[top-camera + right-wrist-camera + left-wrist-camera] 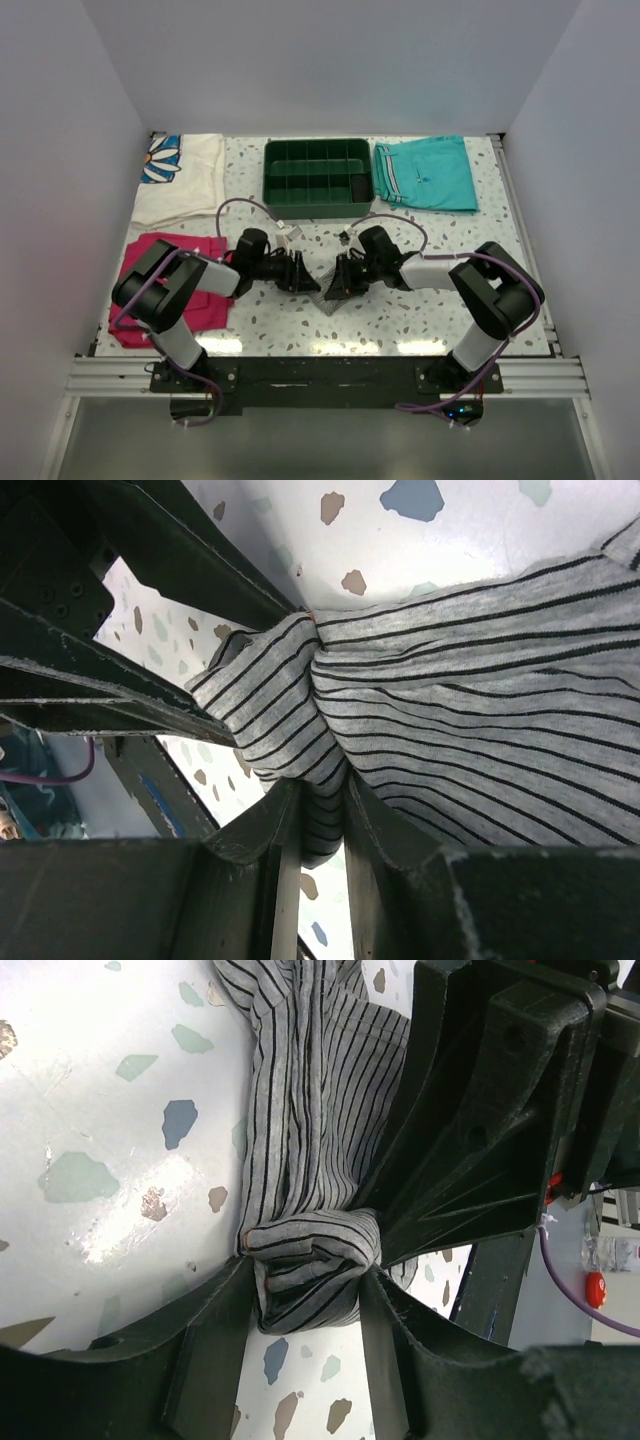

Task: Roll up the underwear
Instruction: Roll the underwear to the center of the board.

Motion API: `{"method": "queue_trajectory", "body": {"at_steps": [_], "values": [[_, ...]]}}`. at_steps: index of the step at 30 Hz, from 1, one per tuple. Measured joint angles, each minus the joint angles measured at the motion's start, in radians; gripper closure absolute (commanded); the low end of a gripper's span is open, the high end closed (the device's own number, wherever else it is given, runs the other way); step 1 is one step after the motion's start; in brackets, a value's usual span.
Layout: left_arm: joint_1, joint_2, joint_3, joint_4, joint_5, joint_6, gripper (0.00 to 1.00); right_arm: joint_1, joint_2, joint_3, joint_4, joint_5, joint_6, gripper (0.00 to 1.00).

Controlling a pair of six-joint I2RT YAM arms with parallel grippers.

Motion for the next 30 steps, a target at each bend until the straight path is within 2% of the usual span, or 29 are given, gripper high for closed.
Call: {"method": "queue_trajectory", "body": {"at_steps": [9, 11, 13, 18, 24, 30], "values": [[0.002, 0.066, 0.003, 0.09, 0.023, -0.043, 0.66, -0.001, 0.0, 0.002, -0.004, 0.0, -0.019, 0.77], [0.002, 0.079, 0.003, 0.11, 0.026, -0.054, 0.72, -0.001, 0.0, 0.002, -0.004, 0.0, -0.023, 0.76], [0.002, 0.089, 0.003, 0.125, 0.03, -0.068, 0.83, -0.001, 0.0, 0.002, -0.004, 0.0, -0.026, 0.75], [0.002, 0.106, 0.014, 0.139, 0.039, -0.087, 0.96, -0.002, -0.016, 0.002, -0.016, 0.015, -0.042, 0.6], [0.0, 0.108, 0.034, 0.105, 0.035, -0.087, 0.99, -0.001, -0.131, -0.018, -0.097, 0.13, -0.09, 0.49], [-0.011, 0.086, 0.051, 0.032, 0.008, -0.085, 0.98, 0.004, -0.309, -0.016, -0.249, 0.278, -0.169, 0.46]]}}
